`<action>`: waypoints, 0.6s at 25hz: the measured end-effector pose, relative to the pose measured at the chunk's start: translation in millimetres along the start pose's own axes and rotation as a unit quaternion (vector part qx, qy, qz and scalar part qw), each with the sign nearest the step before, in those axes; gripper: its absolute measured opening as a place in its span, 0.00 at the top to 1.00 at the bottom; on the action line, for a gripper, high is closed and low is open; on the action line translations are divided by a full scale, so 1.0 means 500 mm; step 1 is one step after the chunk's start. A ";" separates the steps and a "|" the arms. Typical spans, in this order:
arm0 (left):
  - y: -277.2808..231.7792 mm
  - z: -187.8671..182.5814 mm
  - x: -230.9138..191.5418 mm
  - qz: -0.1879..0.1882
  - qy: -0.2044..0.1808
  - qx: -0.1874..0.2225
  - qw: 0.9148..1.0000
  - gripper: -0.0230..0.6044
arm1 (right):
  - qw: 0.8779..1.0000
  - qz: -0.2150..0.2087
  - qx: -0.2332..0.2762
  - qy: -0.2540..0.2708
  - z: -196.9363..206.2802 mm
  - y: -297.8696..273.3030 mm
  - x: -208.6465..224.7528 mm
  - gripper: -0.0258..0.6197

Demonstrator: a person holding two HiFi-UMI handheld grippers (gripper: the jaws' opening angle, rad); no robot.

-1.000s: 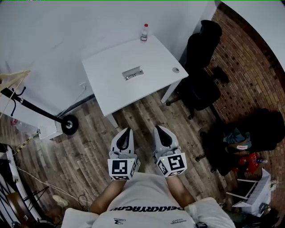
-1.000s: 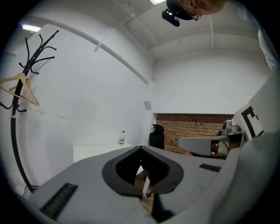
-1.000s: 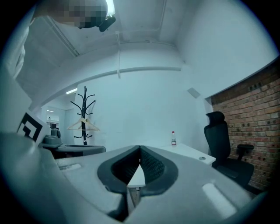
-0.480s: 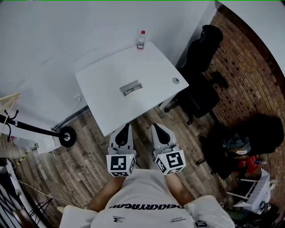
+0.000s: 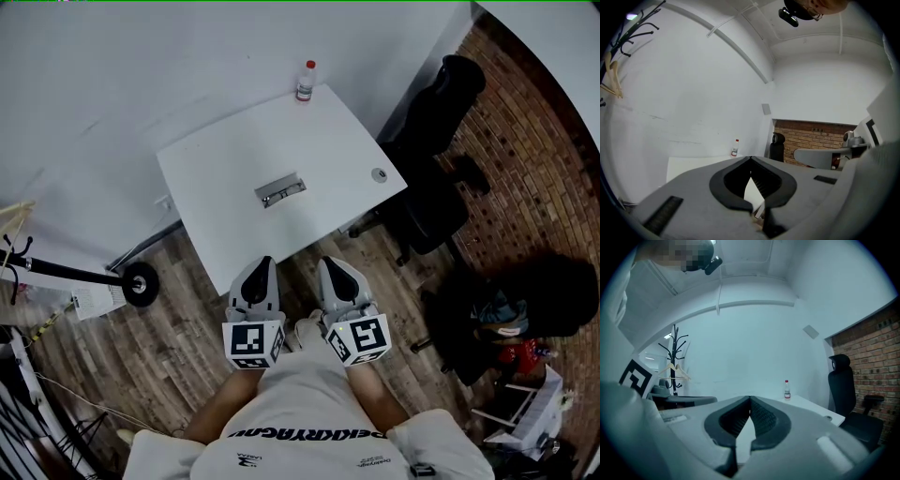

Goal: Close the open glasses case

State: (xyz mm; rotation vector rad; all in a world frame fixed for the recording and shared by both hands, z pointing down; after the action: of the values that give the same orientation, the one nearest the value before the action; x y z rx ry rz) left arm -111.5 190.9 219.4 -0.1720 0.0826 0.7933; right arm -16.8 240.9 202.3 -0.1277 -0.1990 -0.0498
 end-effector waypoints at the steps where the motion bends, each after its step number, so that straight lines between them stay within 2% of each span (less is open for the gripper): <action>1: -0.011 0.003 -0.001 -0.003 0.000 -0.003 1.000 0.97 | 1.000 -0.003 -0.002 -0.001 0.001 -0.010 0.008 0.96; 7: -0.106 0.012 -0.012 -0.030 -0.004 -0.015 0.999 0.97 | 0.999 -0.034 -0.013 -0.007 0.005 -0.093 0.076 0.96; 15: -0.255 0.023 -0.051 -0.091 0.005 -0.036 0.995 0.97 | 0.995 -0.088 -0.045 -0.009 -0.003 -0.231 0.171 0.96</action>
State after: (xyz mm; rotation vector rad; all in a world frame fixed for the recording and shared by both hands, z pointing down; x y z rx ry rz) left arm -38.1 87.6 249.7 -0.2486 0.0475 0.6135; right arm 60.1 123.4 232.2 -0.2004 -0.2250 -0.2339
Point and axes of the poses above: the fingertips, and each gripper's own axes: y backward along the fingers, x to its right, z out of its underside, the point moved 1 cm from there along y, backward along the fingers, and after that the axes turned 6 degrees about -y, right-handed, at the moved point
